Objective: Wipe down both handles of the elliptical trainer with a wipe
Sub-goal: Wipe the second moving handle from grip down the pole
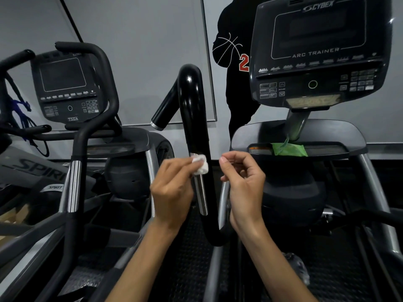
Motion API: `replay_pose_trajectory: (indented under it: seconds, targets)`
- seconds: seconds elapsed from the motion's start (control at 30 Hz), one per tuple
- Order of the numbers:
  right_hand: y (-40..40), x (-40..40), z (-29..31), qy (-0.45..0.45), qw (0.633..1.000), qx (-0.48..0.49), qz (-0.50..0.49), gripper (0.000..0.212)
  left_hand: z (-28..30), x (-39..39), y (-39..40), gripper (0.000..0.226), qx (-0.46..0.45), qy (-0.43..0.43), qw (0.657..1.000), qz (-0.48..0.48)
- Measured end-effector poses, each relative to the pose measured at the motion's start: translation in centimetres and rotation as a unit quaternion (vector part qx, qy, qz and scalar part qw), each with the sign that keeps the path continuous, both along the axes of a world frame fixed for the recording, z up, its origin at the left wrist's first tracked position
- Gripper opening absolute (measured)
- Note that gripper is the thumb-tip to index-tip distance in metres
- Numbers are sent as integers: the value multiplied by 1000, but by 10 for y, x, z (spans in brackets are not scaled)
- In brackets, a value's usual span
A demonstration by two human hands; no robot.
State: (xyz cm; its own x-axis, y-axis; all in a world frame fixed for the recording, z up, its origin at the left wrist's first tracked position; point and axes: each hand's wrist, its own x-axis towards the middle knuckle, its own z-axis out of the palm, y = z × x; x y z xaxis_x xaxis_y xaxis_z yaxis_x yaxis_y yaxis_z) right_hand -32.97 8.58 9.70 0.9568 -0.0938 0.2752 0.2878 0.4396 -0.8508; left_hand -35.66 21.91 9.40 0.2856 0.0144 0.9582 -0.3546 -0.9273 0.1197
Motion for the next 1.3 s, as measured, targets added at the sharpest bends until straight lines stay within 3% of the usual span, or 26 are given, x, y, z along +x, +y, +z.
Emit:
replay_pose_trajectory:
  seconds: [0.13,0.2,0.33,0.5,0.63,0.7,0.77,0.87,0.9,0.97,1.07,1.13,1.2,1.3]
  targets:
    - [7,4,3,4,1000,-11,-7,12,12,7,12,15,-59,-19,997,41]
    - [11,5,5,-2,1000,-21,-10,10,22,11,4,15,-97,-27,995,9]
    - [14,6,4,-15,999,-43,-10,16,7,5,-1,12,-47,-21,998,-30]
    - [21,6,3,-12,999,-42,-11,22,19,10,0,17,-93,-40,995,-9]
    - [22,6,0,-4,999,-35,-18,22,-4,0,-8,12,-1,-39,999,-27]
    - [21,7,-1,6,999,-28,-18,22,-2,3,1,19,-80,-16,997,-10]
    - [21,7,-1,11,999,-25,-17,20,16,16,6,18,-260,24,964,-46]
    - [19,5,-1,10,999,-25,-21,19,35,37,0,19,-484,68,848,-206]
    - [17,6,-1,12,999,-21,-25,19,34,39,-3,20,-519,67,821,-228]
    - [14,8,-1,11,999,-16,-33,19,25,35,-6,19,-537,83,806,-234]
    - [13,10,0,12,999,-15,-39,20,23,28,0,17,-521,100,816,-230]
    - [18,8,1,13,999,-16,-34,21,33,28,0,14,-491,75,842,-210]
    - [22,6,0,14,999,-19,-29,22,35,23,-10,10,-430,42,888,-155]
    - [22,5,-2,19,999,-15,-31,23,21,12,-20,14,-270,-2,962,-48]
